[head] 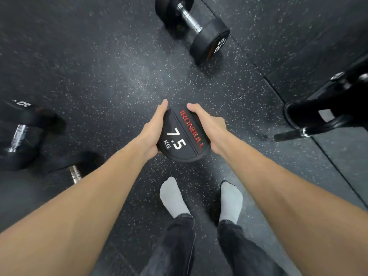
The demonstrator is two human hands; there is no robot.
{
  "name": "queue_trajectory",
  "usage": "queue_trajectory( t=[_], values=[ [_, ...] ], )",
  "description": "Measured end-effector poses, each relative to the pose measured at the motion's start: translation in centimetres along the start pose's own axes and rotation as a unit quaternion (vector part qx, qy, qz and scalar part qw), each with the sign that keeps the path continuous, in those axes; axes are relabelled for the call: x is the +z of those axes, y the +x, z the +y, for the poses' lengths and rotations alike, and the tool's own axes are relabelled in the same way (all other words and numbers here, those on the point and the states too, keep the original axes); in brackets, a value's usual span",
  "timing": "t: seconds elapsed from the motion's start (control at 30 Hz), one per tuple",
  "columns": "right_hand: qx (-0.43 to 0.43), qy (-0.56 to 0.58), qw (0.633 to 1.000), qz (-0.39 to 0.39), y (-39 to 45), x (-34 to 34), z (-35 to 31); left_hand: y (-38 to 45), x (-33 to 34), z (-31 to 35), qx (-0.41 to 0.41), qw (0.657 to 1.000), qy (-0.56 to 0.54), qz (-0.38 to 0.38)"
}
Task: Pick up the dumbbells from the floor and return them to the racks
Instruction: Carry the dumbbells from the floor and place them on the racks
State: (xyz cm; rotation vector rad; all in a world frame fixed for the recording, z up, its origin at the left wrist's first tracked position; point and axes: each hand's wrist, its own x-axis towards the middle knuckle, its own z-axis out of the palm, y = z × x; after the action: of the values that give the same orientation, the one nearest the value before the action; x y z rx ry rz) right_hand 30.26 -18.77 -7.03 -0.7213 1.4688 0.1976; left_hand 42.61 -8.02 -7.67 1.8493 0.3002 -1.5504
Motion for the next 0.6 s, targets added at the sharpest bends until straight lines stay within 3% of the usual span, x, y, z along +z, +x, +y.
queue_trajectory(
  t=[0.2,0.43,0.6],
  values=[
    [-0.012,-0.089,0.995,-0.039,-9.1,2.2,-2.7,-9.5,-2.2,0.2,-0.038,0.991,-0.108,0.067],
    [-0.072,-0.158,0.98,-0.101,-24.8,6.6,-5.9,-25.2,-7.3,1.9,0.036,0.973,-0.186,0.131],
    [-0.149,-0.199,0.958,-0.141,-40.0,11.9,-8.0,-39.4,-12.8,2.8,0.09,0.935,-0.276,0.206]
  ],
)
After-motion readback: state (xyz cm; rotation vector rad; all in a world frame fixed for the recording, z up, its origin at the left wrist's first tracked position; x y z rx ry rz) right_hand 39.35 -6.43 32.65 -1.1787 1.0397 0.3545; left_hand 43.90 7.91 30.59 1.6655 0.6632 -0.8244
